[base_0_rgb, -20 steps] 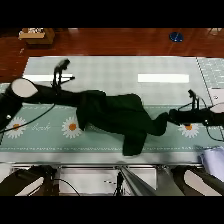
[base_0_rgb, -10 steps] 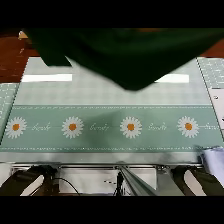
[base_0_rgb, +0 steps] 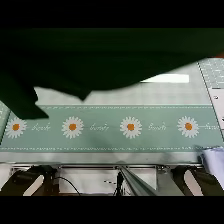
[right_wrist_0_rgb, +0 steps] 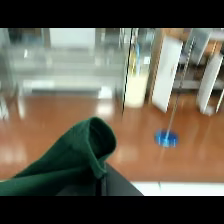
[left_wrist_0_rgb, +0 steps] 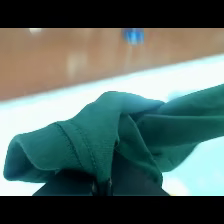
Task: Fold the shirts.
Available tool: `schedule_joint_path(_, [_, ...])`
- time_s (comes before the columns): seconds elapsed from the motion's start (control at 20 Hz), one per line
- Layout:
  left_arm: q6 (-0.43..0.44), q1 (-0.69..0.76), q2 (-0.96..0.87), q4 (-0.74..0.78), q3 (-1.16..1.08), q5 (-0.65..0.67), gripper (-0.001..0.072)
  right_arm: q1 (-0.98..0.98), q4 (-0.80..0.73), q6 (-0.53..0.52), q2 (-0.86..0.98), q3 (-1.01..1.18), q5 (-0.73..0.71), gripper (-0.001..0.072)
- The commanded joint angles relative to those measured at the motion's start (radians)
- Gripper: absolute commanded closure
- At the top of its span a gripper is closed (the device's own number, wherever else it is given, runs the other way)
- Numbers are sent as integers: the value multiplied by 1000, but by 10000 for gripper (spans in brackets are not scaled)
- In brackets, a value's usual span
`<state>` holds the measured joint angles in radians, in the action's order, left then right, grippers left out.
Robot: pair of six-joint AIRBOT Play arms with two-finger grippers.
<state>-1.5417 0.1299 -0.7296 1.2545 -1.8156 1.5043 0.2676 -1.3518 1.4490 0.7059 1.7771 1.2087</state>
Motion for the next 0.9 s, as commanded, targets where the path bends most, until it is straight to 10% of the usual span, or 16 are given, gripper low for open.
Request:
schedule_joint_path(0.0, [-27,-1,13,-96,33,212,680,-1,-15,16,-8,12,213,681])
schedule_joint_path(0.35, [8,2,13,-260,412,176,680,-51,-9,-8,153,11,513,681])
schedule_joint_path(0.85, [56,2,13,-261,1070,-234,680,-211,32,-27,861,11,319,681])
